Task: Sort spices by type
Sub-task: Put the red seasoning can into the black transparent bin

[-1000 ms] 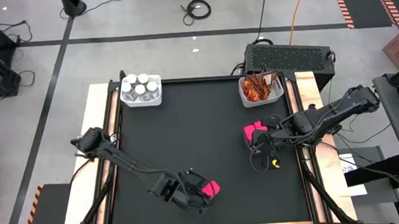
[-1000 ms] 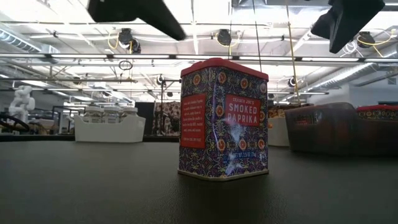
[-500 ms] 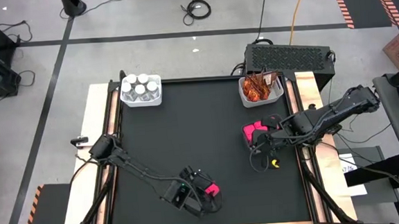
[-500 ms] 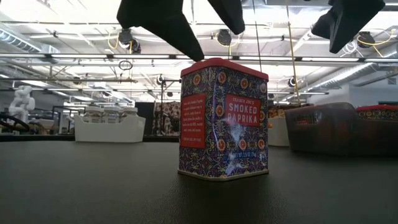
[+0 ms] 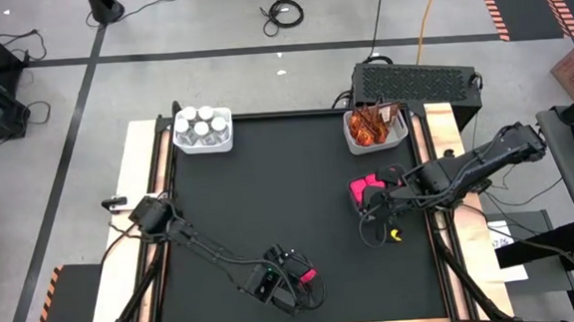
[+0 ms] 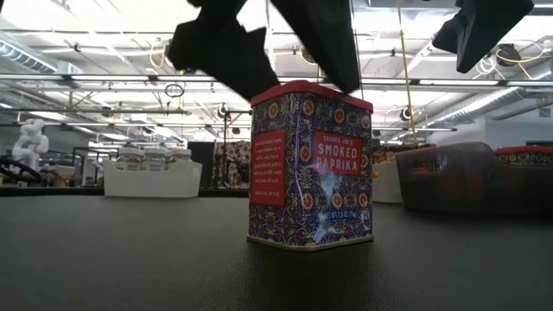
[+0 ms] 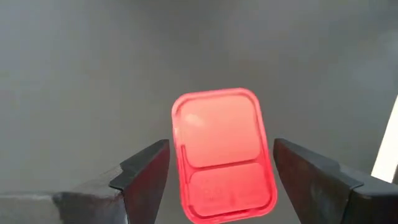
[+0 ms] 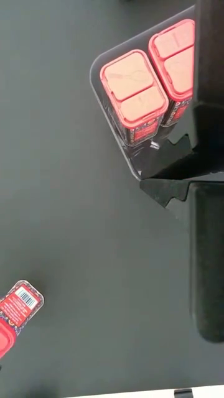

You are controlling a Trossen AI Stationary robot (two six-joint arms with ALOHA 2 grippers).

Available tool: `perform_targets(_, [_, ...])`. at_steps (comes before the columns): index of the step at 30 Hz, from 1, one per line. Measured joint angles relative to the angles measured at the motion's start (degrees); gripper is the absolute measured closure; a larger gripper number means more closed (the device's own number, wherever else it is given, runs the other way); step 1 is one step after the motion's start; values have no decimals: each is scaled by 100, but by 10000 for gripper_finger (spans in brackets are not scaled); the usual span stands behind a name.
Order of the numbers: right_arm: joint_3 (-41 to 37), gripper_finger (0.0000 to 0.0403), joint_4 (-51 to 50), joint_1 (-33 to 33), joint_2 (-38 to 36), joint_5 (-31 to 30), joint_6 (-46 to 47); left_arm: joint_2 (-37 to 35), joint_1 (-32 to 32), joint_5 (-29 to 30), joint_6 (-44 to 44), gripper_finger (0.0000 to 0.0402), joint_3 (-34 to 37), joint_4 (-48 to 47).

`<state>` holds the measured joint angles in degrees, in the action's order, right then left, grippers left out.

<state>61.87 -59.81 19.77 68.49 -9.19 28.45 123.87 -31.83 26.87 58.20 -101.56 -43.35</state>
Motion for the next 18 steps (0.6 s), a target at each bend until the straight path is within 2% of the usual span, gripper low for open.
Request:
perform_targets(5, [0, 403, 0, 0, 0, -7, -2, 171, 19, 9, 292, 112, 0, -48])
perform_targets(18, [0, 403, -2, 0, 0, -7, -85, 280, 27, -117, 292, 116, 2, -44])
